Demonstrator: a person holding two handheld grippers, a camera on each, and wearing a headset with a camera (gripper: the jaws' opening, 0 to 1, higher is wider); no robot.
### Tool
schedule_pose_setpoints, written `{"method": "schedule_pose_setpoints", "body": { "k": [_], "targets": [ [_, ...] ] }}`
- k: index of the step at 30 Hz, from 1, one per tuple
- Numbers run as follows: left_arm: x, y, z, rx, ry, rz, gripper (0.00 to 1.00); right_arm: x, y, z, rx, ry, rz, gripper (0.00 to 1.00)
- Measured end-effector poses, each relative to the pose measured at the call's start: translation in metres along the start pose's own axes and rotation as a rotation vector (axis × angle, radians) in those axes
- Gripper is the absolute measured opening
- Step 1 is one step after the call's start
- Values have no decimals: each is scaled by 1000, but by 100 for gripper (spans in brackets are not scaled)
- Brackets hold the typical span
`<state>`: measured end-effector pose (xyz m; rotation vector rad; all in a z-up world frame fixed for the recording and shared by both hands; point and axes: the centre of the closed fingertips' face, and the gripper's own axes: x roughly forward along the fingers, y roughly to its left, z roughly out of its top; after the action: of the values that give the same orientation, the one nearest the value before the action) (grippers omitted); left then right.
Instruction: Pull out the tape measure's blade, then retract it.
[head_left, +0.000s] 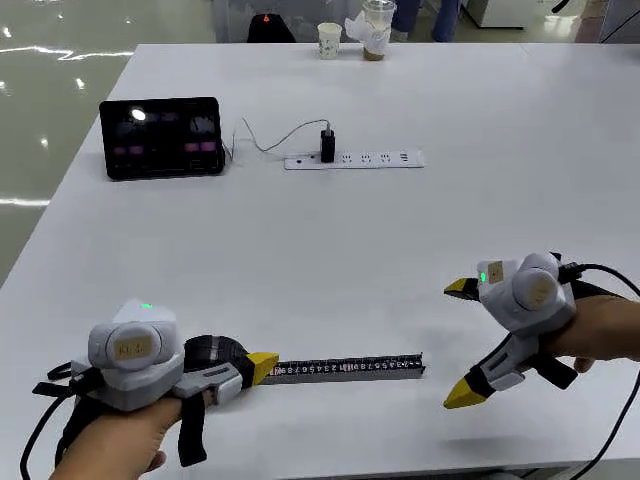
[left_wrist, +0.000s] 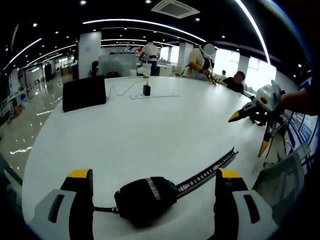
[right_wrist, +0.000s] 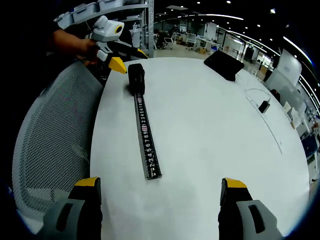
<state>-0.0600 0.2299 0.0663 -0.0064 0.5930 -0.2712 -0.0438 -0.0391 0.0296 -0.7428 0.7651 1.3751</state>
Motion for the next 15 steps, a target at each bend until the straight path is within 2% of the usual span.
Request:
{"method": "schedule_pose_setpoints", "body": {
  "k": [4, 5, 6, 7, 12, 15],
  "targets": [
    [3, 5, 4, 4, -53, 49, 99, 6, -2, 0, -12, 8, 15, 99],
    [3, 10, 7, 24, -76, 87, 99, 9, -3, 1, -10, 9, 22, 99],
    [4, 12, 6, 36, -81, 109, 99, 10, -3, 1, -11, 9, 23, 99],
    [5, 9, 5, 28, -86, 105, 99, 12, -5, 2, -13, 10, 25, 99],
    [10, 9, 5, 3, -124, 131, 99, 16, -8, 4, -4, 17, 33, 99],
    [15, 2, -1, 15, -119, 113, 99, 18, -9, 8, -5, 13, 37, 99]
  ]
}}
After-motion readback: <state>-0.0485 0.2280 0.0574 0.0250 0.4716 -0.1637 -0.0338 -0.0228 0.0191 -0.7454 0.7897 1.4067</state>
